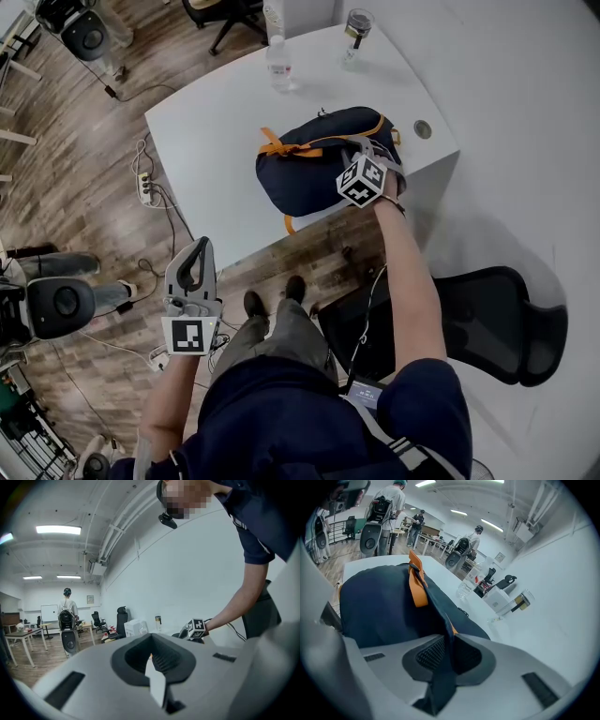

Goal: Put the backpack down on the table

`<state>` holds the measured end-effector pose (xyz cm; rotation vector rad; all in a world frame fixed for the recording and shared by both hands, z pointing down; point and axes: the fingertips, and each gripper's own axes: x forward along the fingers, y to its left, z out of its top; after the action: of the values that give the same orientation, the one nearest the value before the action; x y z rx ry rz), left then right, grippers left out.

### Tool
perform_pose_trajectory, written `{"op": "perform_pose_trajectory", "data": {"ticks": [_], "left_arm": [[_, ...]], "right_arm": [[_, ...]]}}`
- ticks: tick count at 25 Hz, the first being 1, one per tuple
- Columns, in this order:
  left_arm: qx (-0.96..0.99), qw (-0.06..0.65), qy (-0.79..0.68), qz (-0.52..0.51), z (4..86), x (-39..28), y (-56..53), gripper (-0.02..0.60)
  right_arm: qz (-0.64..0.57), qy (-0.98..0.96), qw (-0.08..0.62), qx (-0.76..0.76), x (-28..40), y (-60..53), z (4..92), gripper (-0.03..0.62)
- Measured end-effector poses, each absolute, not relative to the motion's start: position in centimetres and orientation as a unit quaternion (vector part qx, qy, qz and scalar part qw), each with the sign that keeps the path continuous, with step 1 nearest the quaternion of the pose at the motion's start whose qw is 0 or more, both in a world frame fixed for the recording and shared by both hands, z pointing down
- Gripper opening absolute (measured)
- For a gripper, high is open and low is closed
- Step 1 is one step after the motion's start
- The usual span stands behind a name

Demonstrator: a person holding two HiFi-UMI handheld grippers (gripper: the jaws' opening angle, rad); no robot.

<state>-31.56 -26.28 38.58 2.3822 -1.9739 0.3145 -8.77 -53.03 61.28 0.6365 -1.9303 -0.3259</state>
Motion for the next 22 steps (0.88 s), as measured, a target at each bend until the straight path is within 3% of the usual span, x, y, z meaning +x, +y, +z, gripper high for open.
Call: {"op": "perform_pose_trajectory", "data": {"ticks": [5, 22], "left_arm": [[0.766, 0.016, -0.634, 0.105, 38.7, -31.7, -25.9, 0.003], [0.769, 0.010, -0.632, 0.100, 38.3, -31.6, -25.6, 0.003]], "right_arm": [[-0.141, -0.806, 0.511, 0.263, -9.0, -52.8, 60.9, 0.144], [-0.166, -0.811, 0.482, 0.286, -8.6, -52.5, 57.8, 0.282]]}}
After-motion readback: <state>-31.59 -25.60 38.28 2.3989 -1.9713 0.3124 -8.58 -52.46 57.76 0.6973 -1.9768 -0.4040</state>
